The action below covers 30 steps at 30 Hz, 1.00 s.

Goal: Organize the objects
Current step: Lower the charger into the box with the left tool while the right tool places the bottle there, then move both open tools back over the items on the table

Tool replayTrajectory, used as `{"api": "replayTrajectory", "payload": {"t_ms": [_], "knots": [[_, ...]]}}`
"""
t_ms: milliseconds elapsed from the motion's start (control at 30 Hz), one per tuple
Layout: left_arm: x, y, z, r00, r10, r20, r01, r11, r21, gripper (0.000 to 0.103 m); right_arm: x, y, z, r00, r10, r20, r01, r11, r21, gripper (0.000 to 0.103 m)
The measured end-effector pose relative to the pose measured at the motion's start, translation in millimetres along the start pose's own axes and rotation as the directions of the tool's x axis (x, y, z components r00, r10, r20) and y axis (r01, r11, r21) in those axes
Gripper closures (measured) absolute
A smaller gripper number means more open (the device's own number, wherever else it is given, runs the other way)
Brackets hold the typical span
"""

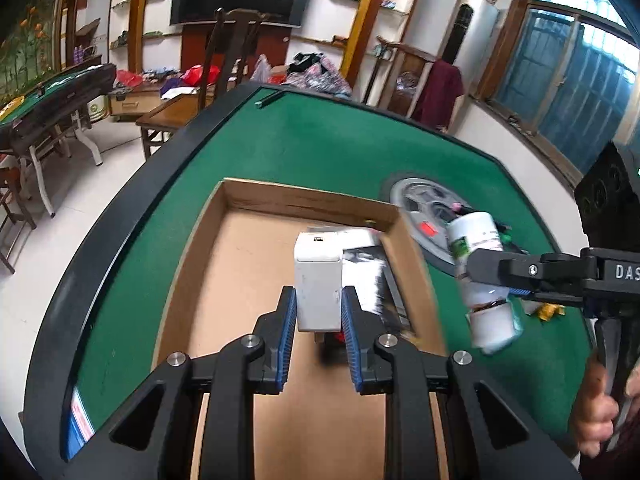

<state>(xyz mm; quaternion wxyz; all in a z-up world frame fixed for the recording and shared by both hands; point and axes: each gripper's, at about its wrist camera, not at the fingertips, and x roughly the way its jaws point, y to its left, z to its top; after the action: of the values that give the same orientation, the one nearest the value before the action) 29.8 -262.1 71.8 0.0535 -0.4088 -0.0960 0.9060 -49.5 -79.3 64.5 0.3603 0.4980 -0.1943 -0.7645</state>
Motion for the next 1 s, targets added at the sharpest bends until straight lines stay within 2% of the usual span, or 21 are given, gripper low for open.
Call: {"api": "replayTrajectory", "payload": {"t_ms": [100,200,267,467,600,633,767,900,1000], "knots": [[22,17,8,0.999,-0.004,-0.036,0.003,0.999,-0.04,0.081,38,7,14,0.999,0.003,-0.045,-0.002,1.0,0.028,0.064],[32,29,14,0.999,-0.027,-0.033,0.025,0.997,-0.071,0.081,75,12,29,0.997,-0.013,-0.079,0.017,0.999,0.049,0.064],[35,33,20,0.999,-0.008,-0.033,0.005,0.997,-0.077,0.081,97,17,41,0.995,-0.038,-0.096,0.043,0.998,0.049,0.064],[45,46,30,1.0,-0.009,-0.023,0.006,0.994,-0.105,0.081,138,26,52,0.985,-0.114,-0.132,0.117,0.993,0.012,0.064],[51,48,34,1.0,-0.008,-0.019,0.006,0.993,-0.12,0.08,147,18,56,0.98,-0.149,-0.132,0.153,0.988,0.016,0.064],[52,49,35,1.0,-0.014,-0.019,0.011,0.992,-0.127,0.077,147,17,58,0.979,-0.157,-0.13,0.161,0.987,0.018,0.064],[47,55,34,1.0,-0.024,0.002,0.024,0.986,-0.165,0.041,146,15,61,0.978,-0.169,-0.123,0.175,0.984,0.033,0.06],[27,57,34,0.998,-0.044,0.041,0.05,0.982,-0.184,0.032,134,13,62,0.983,-0.158,-0.097,0.163,0.985,0.049,0.042],[7,55,29,0.997,-0.052,0.06,0.064,0.978,-0.201,0.029,118,12,61,0.987,-0.147,-0.068,0.151,0.987,0.057,0.039]]}}
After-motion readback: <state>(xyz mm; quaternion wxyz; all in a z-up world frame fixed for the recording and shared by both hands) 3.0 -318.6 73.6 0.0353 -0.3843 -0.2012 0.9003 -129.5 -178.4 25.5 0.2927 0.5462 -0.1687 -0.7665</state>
